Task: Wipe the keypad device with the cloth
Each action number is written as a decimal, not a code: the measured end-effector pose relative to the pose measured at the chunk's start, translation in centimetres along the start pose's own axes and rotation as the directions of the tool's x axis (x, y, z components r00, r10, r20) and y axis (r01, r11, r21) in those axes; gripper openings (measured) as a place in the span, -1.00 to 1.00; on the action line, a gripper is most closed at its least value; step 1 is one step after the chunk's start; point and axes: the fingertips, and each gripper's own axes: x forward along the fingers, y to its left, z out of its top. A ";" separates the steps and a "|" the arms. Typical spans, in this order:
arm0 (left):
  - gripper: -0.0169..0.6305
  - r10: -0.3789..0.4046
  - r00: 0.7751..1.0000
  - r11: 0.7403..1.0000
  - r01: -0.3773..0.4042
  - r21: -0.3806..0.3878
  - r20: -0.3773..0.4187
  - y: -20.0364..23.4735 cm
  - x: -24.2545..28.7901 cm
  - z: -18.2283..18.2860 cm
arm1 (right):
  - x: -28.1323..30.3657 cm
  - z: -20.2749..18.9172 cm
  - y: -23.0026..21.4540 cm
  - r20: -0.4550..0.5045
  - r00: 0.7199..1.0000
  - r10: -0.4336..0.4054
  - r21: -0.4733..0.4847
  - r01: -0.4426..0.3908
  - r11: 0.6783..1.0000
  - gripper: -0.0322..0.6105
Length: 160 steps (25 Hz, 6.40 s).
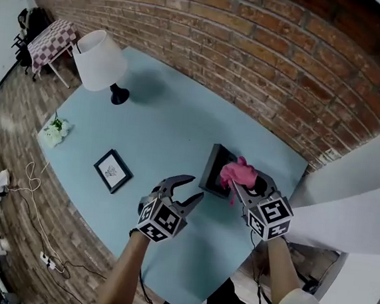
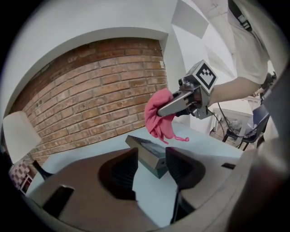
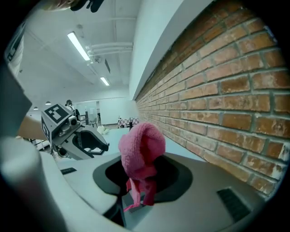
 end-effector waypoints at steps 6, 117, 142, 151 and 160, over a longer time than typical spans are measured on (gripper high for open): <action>-0.27 -0.046 0.997 0.998 0.048 0.033 -0.054 -0.7 2.8 -2.2 | 3.8 -0.6 -3.3 0.000 0.999 -0.051 -0.031 0.051 0.998 -0.44; -0.32 -0.101 0.989 0.991 0.109 0.071 -0.112 -1.6 5.5 -3.4 | 3.2 -11.0 4.9 -0.278 0.954 0.109 -0.200 -0.168 0.965 -0.44; -0.33 -0.091 0.984 0.983 0.113 0.144 -0.155 -1.7 5.6 -3.4 | 11.0 -10.0 -10.1 -0.300 0.941 -0.154 -0.221 0.089 0.971 -0.45; -0.32 -0.092 0.984 0.984 0.113 0.135 -0.151 -1.6 5.5 -3.6 | 9.6 -11.1 -8.0 -0.283 0.951 -0.125 -0.153 0.084 0.985 -0.47; -0.32 -0.090 0.985 0.987 0.108 0.122 -0.144 -1.6 5.6 -3.5 | 6.7 -12.5 -4.1 -0.302 0.953 -0.029 -0.148 -0.017 0.989 -0.47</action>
